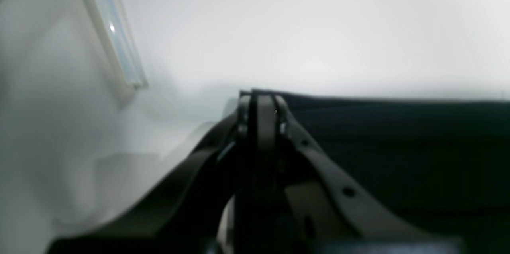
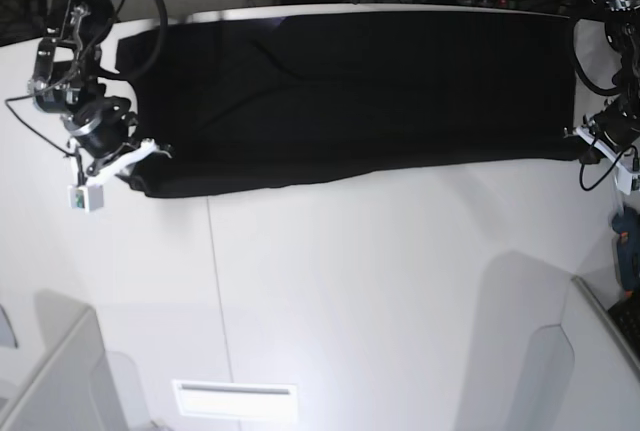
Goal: Fold the T-shirt properly
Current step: 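Fold the hem with both grippers over toward the collar fold, then release the hem and raise both grippers off the folded strip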
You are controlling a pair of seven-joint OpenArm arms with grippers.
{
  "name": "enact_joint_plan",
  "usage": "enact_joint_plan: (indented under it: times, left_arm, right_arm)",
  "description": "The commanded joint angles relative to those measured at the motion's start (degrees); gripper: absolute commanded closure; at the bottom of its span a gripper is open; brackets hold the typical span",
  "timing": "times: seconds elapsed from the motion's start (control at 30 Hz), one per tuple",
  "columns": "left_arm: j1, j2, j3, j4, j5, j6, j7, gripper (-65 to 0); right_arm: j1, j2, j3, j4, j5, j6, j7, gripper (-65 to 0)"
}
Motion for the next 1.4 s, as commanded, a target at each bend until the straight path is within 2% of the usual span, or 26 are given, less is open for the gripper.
enact_joint_plan:
  times: [0.0,0.27,0.67,1.17,1.23,1.37]
  left_arm:
    - [0.56,-1.37,-0.54,2.1,-0.84,0.04,-1.29,0.0]
    - [7.68,-0.66,-5.99,6.76,-0.84,-0.05,-1.29,0.0]
    - [16.47,-0.57,-6.26,13.01,-0.84,-0.14,-1.38,0.0]
    - [20.69,-0.57,-6.34,12.92,-0.4,-0.05,-1.38,0.0]
    - [20.96,-0.57,-6.61,12.92,-0.4,-0.05,-1.38,0.0]
    - [21.66,-0.57,-9.33,13.27,-0.76,-0.05,-1.38,0.0]
  right_arm:
    - [-0.3,0.54,0.45,1.2,0.33,0.27,0.98,0.0]
    - [-6.01,0.54,0.54,4.1,0.42,0.45,1.16,0.0]
    - [-13.31,0.54,1.33,7.18,0.42,0.53,1.16,0.0]
    - [-18.5,0.45,1.33,7.62,0.5,0.62,1.16,0.0]
    - [-18.76,0.45,1.51,7.71,2.0,0.62,1.16,0.0]
    - [-18.76,1.16,5.46,7.71,9.21,0.62,0.81,0.0]
